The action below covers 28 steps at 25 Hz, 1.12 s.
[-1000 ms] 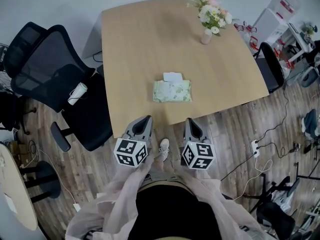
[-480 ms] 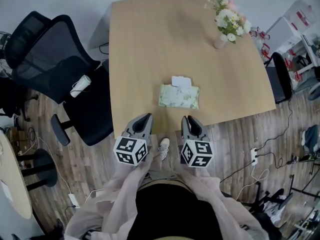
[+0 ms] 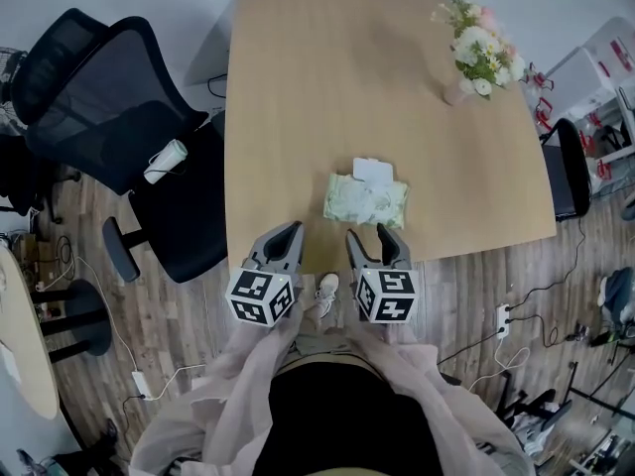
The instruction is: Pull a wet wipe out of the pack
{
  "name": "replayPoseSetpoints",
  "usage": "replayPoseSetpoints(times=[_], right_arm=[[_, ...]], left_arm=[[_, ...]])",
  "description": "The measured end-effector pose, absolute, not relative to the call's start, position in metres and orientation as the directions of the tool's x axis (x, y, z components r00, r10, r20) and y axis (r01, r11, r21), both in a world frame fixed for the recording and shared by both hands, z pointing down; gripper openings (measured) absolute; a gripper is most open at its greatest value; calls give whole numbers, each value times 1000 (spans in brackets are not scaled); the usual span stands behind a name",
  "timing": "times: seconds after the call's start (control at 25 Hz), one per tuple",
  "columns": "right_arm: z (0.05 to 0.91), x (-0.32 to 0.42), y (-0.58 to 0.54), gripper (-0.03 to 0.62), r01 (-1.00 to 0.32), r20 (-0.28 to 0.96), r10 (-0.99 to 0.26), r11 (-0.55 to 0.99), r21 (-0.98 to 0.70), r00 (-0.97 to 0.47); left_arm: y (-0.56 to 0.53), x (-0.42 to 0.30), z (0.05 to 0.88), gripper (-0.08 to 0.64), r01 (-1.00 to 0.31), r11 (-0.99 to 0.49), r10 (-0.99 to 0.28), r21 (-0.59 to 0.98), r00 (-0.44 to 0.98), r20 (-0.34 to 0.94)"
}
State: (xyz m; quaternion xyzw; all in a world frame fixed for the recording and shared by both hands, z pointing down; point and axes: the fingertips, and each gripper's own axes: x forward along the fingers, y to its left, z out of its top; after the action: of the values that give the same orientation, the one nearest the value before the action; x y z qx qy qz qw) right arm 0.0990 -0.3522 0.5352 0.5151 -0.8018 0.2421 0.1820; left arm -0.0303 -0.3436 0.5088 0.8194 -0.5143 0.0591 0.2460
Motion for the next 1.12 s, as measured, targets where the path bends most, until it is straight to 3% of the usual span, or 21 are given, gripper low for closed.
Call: replayPoseSetpoints(times=[0.4,0.6,0.76,1.12], right_arm=[[535,88,-381,250,-900,530,-737,415,-133,-418],[533,90,-393,202,-904,531,-745,415,-105,-403],[534,95,-397,75,-915,546,-749,391,-94,-376],[533,94,-397,55,-910,536,-748,399,-110,-393]], left_arm=[[-357,-43,514,11,-889,-309,-842,337,421,338],[-363,-51,511,11,-898,-283,-860,338,394,326],[-365,-54,510,11,-901,-275,-865,335,384,324],[-369,-49,513,11,-898,-281,-860,339,393,326]])
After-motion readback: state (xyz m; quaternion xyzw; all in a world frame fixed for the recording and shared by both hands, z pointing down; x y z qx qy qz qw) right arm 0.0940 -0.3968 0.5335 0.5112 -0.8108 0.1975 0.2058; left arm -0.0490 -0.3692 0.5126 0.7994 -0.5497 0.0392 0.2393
